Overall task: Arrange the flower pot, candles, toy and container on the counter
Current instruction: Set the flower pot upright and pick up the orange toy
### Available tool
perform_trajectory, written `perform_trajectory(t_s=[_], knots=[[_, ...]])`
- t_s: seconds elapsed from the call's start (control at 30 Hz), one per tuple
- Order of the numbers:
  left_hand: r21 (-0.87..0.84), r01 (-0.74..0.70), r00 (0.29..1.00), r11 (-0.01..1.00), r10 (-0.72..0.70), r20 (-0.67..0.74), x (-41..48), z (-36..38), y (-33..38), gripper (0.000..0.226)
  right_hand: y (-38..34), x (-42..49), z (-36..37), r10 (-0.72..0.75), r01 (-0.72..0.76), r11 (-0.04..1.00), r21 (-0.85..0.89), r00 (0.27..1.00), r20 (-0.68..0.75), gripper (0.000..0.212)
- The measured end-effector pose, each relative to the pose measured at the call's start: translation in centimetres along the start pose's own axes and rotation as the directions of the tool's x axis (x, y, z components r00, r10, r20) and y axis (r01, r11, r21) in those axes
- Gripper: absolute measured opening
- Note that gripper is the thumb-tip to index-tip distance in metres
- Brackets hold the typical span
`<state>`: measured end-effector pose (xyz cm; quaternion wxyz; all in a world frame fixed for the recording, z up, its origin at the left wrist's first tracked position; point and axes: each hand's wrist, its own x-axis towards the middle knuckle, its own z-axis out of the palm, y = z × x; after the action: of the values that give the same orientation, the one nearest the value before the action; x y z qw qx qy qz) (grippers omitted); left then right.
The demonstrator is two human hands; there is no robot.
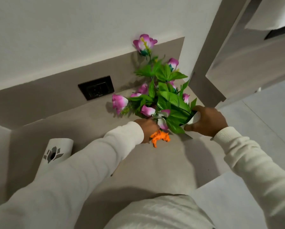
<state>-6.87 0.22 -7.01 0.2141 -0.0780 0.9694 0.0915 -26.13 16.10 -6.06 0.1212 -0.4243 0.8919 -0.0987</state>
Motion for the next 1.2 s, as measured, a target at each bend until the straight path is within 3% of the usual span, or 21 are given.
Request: perform_trajectory(t_s=[0.07, 0.13, 0.23, 0.37, 0.47, 0.57, 0.63, 0.7, 0.77, 0.83, 0.87, 0.93, 1.03, 1.2], knots=[[0.004, 0.001, 1.000, 1.000, -0.001, 0.031, 0.2, 0.2, -0.1, 0.038, 0.5, -0.3, 0.8, -0.011, 0.031, 0.992, 0.124, 0.987, -0.161, 0.069], [0.009, -0.017, 1.000, 1.000, 0.017, -0.014, 0.1, 0.3, -0.1, 0.040, 0.7, -1.0, 2.1, 0.073, 0.022, 0.952, 0.304, 0.952, -0.297, 0.072], [0.074, -0.042, 0.987, 0.996, 0.053, -0.152, 0.0, -0.2, -0.3, 0.047, 0.1, -1.6, 4.1, 0.244, -0.010, 0.825, 0.565, 0.908, -0.341, 0.076], [0.197, -0.021, 0.976, 0.980, 0.063, -0.208, -0.3, -0.5, -0.1, 0.043, -0.7, -1.7, 6.7, 0.316, 0.038, 0.721, 0.692, 0.870, -0.378, 0.073], [0.202, 0.032, 0.978, 0.979, 0.011, -0.210, -0.5, 0.0, 0.3, 0.048, -1.4, -1.9, 7.6, 0.313, 0.082, 0.723, 0.686, 0.846, -0.431, 0.066], [0.037, 0.076, 0.959, 0.996, -0.063, -0.277, -1.3, 0.4, 0.5, 0.058, -1.4, -2.1, 7.8, 0.306, 0.090, 0.704, 0.704, 0.857, -0.415, 0.065], [-0.195, 0.133, 0.900, 0.972, -0.201, -0.386, -1.8, 0.8, 0.4, 0.052, -1.3, -2.5, 7.5, 0.305, 0.108, 0.679, 0.726, 0.858, -0.413, 0.067], [-0.494, 0.261, 0.795, 0.829, -0.475, -0.378, -1.9, 0.8, 0.4, 0.042, -1.1, -2.8, 7.2, 0.307, 0.129, 0.653, 0.746, 0.856, -0.416, 0.069], [-0.768, 0.352, 0.738, 0.535, -0.663, -0.124, -1.2, 0.6, 0.7, 0.040, -1.1, -2.4, 7.0, 0.326, 0.088, 0.650, 0.755, 0.865, -0.381, 0.067], [-0.923, 0.320, 0.734, 0.214, -0.671, 0.099, 0.0, 0.5, 1.1, 0.042, -0.9, -1.3, 6.9, 0.350, 0.034, 0.643, 0.765, 0.876, -0.333, 0.078], [-0.944, 0.308, 0.736, 0.122, -0.659, 0.155, 0.6, 0.4, 1.0, 0.041, -0.8, -0.6, 6.9, 0.354, 0.023, 0.637, 0.770, 0.879, -0.319, 0.086], [-0.951, 0.304, 0.733, 0.052, -0.650, 0.199, 1.5, 0.0, 0.3, 0.036, -0.8, 1.1, 6.5, 0.357, 0.010, 0.637, 0.771, 0.883, -0.306, 0.096], [-0.965, 0.262, 0.713, 0.029, -0.679, 0.173, 2.9, -0.9, -1.5, 0.028, -0.9, 4.0, 5.9, 0.337, -0.001, 0.678, 0.735, 0.890, -0.309, 0.100], [-0.977, 0.213, 0.714, 0.020, -0.686, 0.142, 5.0, -2.9, -4.8, 0.023, -1.9, 9.1, 5.4, 0.312, -0.008, 0.724, 0.690, 0.896, -0.317, 0.089]])
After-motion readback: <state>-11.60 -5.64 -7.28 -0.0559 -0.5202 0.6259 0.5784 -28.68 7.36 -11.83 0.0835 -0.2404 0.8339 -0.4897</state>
